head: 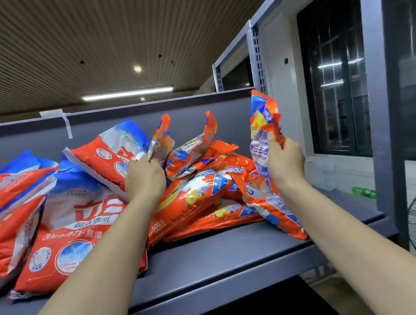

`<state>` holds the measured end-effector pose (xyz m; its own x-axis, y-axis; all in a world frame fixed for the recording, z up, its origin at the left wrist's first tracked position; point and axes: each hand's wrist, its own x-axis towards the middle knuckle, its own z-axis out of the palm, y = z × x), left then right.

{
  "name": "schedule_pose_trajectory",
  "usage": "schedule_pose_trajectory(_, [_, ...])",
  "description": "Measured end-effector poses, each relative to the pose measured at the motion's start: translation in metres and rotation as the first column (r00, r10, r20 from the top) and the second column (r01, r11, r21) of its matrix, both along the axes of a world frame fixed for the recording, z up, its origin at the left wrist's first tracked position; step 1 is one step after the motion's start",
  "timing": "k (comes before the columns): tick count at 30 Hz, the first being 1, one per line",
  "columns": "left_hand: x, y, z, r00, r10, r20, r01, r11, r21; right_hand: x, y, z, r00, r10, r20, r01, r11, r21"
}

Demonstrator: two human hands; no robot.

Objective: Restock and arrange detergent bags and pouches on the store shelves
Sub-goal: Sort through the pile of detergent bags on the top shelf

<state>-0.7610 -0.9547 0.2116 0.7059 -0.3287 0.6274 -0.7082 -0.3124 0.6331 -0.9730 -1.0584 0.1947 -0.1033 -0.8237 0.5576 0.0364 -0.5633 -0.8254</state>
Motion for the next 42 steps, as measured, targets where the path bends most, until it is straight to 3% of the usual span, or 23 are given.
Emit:
schedule_pose_trajectory(3, [-0.006,0.006,-0.002,0.989,-0.079,-0.122,0.042,0.958,-0.283,-0.014,0.002,-0.001,0.988,-0.009,0.157,0.003,0.999,0.036])
schedule_pose_trajectory(6, [-0.014,0.016,-0.006,0.974,-0.185,-0.128,0.098,0.861,-0.498,-0.021,0.011,-0.001,0.974,-0.083,0.213,0.075,0.996,0.044])
schedule_pose_trajectory(10, [-0.028,0.027,-0.013,0.984,-0.151,-0.097,0.072,0.828,-0.557,-0.026,0.026,-0.005,0.956,-0.125,0.264,0.117,0.992,0.047])
schedule_pose_trajectory(14, [-0.051,0.037,-0.019,0.989,-0.106,0.106,0.140,0.908,-0.395,-0.021,0.040,-0.008,0.960,-0.149,0.236,0.156,0.988,-0.011])
schedule_pose_trajectory(16, [-0.062,0.034,-0.021,0.973,-0.112,0.200,0.129,0.989,-0.077,-0.013,0.047,-0.013,0.975,-0.159,0.154,0.171,0.983,-0.071])
schedule_pose_trajectory(17, [-0.066,0.032,-0.022,0.968,-0.112,0.223,0.090,0.990,0.107,-0.009,0.050,-0.016,0.979,-0.169,0.111,0.180,0.978,-0.103])
schedule_pose_trajectory(19, [-0.069,0.033,-0.023,0.957,-0.132,0.259,0.042,0.945,0.324,-0.002,0.054,-0.023,0.979,-0.195,0.062,0.203,0.964,-0.170])
schedule_pose_trajectory(21, [-0.057,0.039,-0.022,0.896,-0.189,0.401,0.041,0.936,0.350,0.002,0.056,-0.027,0.975,-0.218,0.050,0.223,0.948,-0.228])
schedule_pose_trajectory(22, [-0.047,0.043,-0.020,0.872,-0.216,0.439,0.095,0.955,0.281,0.003,0.057,-0.030,0.976,-0.215,0.047,0.220,0.943,-0.252])
schedule_pose_trajectory(25, [-0.016,0.052,-0.012,0.937,-0.175,0.302,0.161,0.984,0.069,0.008,0.056,-0.038,0.980,-0.197,0.025,0.196,0.939,-0.284])
schedule_pose_trajectory(27, [-0.001,0.050,-0.007,0.962,-0.159,0.223,0.139,0.985,0.105,0.008,0.055,-0.042,0.981,-0.191,0.038,0.195,0.949,-0.247])
schedule_pose_trajectory(31, [0.008,0.042,0.010,0.924,-0.382,-0.025,0.381,0.910,0.165,0.008,0.055,-0.043,0.977,-0.183,0.106,0.199,0.965,-0.170])
schedule_pose_trajectory(33, [0.005,0.038,0.012,0.917,-0.398,0.000,0.386,0.889,0.246,0.006,0.056,-0.041,0.972,-0.199,0.124,0.218,0.963,-0.157])
schedule_pose_trajectory(38, [-0.002,0.038,0.013,0.942,-0.282,0.184,0.201,0.909,0.366,-0.001,0.061,-0.036,0.959,-0.275,0.063,0.282,0.945,-0.165])
schedule_pose_trajectory(42, [-0.008,0.049,0.014,0.936,-0.351,0.040,0.317,0.884,0.342,-0.011,0.066,-0.023,0.955,-0.276,0.109,0.283,0.958,-0.055])
